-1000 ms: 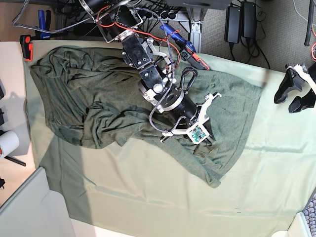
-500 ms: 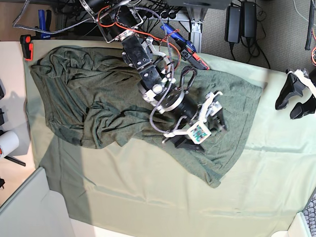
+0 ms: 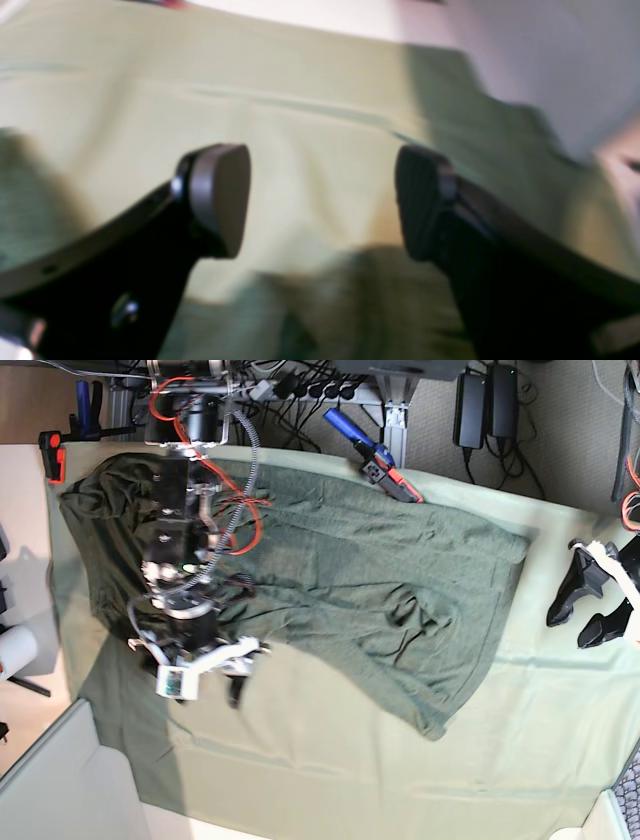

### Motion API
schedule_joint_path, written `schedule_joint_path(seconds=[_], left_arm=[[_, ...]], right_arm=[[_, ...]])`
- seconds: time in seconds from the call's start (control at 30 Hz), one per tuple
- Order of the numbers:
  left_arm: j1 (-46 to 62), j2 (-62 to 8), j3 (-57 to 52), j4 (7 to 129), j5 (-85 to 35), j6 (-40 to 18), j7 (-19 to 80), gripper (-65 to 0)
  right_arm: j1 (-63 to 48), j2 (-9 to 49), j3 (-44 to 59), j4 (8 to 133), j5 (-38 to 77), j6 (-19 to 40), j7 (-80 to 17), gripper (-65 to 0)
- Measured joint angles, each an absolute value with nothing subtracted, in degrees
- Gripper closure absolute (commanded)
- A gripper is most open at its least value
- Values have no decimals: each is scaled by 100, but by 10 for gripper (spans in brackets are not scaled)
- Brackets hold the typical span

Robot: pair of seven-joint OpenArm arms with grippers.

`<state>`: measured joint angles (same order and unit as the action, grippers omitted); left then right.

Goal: Fold the T-shirt properly

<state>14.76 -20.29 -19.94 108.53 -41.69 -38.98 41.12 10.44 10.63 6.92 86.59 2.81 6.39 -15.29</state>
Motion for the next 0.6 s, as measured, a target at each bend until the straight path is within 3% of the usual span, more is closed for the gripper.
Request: schedule_joint_path(seconds=[0.27,0.6], left_arm=[[408,-2034,-707,9695,-3393,-3621,3861,-425],[-1168,-2029,-497,7741,-3345,-3597,3632,-425]], right_arm=[[1035,1653,1024,7848,526,644,-2285,-441],[1033,2117,1026,7323,666,639,-2281,-441]])
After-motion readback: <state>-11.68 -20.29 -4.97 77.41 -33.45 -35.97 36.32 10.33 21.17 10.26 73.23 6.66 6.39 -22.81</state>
